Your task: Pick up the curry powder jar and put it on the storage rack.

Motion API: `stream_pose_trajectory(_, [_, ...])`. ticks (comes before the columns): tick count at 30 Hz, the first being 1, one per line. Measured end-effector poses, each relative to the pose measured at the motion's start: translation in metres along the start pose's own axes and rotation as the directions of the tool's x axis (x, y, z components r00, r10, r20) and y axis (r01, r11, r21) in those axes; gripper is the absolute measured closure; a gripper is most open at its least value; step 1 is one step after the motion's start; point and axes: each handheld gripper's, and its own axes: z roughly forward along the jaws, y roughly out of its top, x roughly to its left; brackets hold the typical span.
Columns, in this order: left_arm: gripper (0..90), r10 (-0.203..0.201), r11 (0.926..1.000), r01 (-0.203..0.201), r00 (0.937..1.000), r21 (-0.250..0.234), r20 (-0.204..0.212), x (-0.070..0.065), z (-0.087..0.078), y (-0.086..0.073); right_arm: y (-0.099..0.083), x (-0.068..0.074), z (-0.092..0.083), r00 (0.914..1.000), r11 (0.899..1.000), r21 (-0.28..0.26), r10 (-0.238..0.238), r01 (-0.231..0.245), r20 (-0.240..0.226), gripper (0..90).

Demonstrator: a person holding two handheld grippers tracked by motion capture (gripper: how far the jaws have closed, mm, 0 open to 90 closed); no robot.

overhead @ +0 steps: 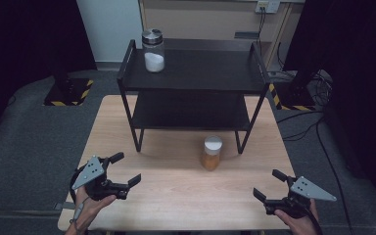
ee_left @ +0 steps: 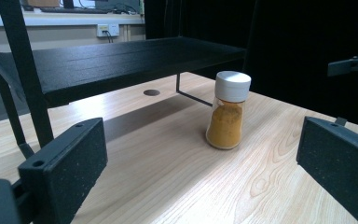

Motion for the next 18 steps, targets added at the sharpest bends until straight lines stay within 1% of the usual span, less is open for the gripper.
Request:
stream_pose_trajectory(2, [0.4, 0.0, 1.0, 0.0, 1.0, -0.001, 0.0, 0.0, 0.0, 0.0, 0.003, -0.001, -0.001, 1.0, 1.0, -0.007, 0.002, -0.002, -0.004, 1.4])
stream_pose_trajectory(3, [0.4, -0.003, 1.0, 0.003, 1.0, 0.0, 0.0, 0.001, 0.0, 0.0, 0.006, -0.003, -0.002, 0.9999, 1.0, -0.009, 0.001, -0.001, -0.017, 1.7])
stream_pose_trajectory(7, [0.4, -0.007, 1.0, 0.007, 1.0, 0.0, 0.0, 0.001, 0.0, 0.0, 0.024, -0.007, -0.007, 0.9985, 1.0, -0.008, -0.024, 0.023, -0.049, 1.9])
stream_pose_trajectory(10, [0.4, -0.007, 1.0, 0.007, 1.0, 0.004, 0.001, 0.001, 0.0, 0.0, 0.04, -0.012, -0.01, 0.9958, 0.999, 0.009, -0.035, 0.036, -0.084, 1.8])
stream_pose_trajectory(14, [0.3, -0.013, 0.9999, 0.013, 0.9999, 0.007, -0.008, 0.002, 0.0, 0.0, 0.06, -0.015, -0.014, 0.9939, 0.998, 0.025, -0.049, 0.052, -0.098, 1.8])
stream_pose_trajectory(18, [0.3, -0.021, 0.9998, 0.021, 0.9997, 0.002, -0.013, 0.003, -0.001, -0.001, 0.079, -0.015, -0.018, 0.9935, 0.997, 0.033, -0.064, 0.067, -0.094, 1.8])
